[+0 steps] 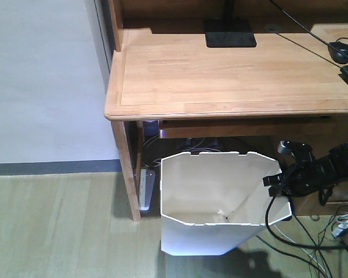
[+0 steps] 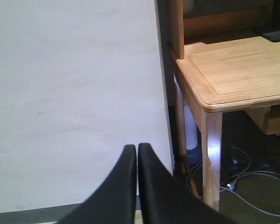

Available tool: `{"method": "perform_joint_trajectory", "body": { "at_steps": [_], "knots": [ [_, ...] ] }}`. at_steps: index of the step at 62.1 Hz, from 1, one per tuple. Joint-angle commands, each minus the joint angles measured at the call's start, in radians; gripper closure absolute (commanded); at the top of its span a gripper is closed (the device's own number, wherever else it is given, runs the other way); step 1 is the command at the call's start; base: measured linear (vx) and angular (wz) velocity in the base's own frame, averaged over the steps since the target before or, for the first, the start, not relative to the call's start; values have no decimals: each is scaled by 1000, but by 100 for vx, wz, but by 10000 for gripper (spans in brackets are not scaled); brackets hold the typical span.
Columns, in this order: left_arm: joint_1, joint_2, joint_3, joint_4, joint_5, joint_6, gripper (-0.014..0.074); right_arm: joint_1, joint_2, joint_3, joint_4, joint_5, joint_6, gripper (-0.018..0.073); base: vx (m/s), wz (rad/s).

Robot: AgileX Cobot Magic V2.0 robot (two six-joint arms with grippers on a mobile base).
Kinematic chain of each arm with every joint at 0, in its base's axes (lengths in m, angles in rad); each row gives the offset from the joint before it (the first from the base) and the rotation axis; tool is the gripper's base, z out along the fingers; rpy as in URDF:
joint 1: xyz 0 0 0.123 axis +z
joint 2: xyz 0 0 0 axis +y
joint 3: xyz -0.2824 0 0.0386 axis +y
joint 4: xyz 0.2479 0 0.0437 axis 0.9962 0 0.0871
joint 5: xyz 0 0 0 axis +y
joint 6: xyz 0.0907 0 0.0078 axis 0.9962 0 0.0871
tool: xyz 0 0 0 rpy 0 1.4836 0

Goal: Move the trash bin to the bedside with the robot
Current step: 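Pull the held bin out from under the desk with the right gripper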

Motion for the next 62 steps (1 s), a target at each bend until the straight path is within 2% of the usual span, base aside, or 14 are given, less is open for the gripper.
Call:
{"method": "perform_joint_trajectory", "body": {
  "at_steps": [1,62],
  "knots": [
    [-6,-10,29,-4,-73,-8,602,-1,-103,39,50,168,-4,565,0,0],
    [-6,-10,29,-4,-73,-8,602,-2,-110,74,36,184,-3,565,0,0]
  ]
}}
